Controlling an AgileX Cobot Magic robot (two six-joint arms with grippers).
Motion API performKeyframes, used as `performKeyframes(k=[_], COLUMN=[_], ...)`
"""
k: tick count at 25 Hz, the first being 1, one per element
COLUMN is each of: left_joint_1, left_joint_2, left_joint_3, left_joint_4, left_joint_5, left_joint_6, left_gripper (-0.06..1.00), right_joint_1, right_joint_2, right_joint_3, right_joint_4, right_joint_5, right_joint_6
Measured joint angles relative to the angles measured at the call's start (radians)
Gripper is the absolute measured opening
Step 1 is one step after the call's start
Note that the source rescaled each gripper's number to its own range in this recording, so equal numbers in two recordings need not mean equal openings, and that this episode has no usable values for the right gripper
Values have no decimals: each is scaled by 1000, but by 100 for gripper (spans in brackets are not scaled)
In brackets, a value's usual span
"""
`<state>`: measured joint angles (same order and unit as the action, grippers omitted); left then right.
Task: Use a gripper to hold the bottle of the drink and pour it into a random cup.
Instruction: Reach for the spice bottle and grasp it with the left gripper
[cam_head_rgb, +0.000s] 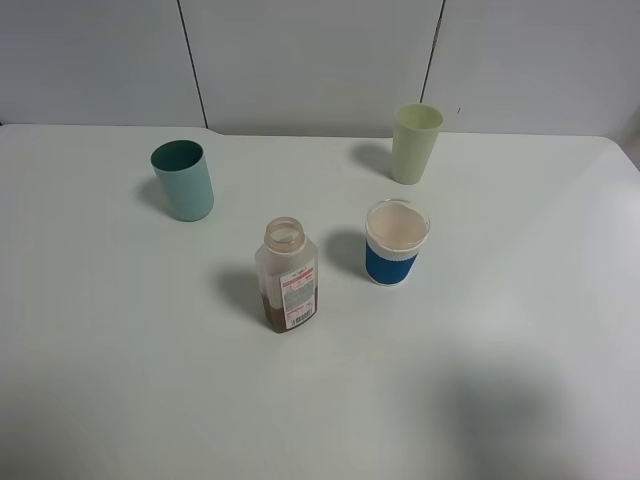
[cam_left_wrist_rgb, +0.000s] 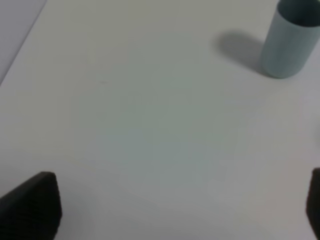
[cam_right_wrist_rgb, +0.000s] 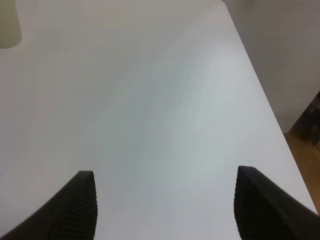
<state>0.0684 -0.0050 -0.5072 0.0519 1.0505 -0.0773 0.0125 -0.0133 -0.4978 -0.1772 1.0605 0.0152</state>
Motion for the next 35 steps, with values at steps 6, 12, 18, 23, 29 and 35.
performKeyframes(k=[6,12,18,23,29,35], left_joint_1=[0,0,0,0,0,0], left_joint_2=[0,0,0,0,0,0], left_joint_3=[0,0,0,0,0,0], left_joint_4=[0,0,0,0,0,0], left_joint_5=[0,0,0,0,0,0], left_joint_6=[0,0,0,0,0,0], left_gripper=[100,100,100,100,100,100], right_joint_1=[0,0,0,0,0,0], right_joint_2=[0,0,0,0,0,0], right_joint_3=[0,0,0,0,0,0], right_joint_4=[0,0,0,0,0,0], right_joint_5=[0,0,0,0,0,0], right_joint_6=[0,0,0,0,0,0])
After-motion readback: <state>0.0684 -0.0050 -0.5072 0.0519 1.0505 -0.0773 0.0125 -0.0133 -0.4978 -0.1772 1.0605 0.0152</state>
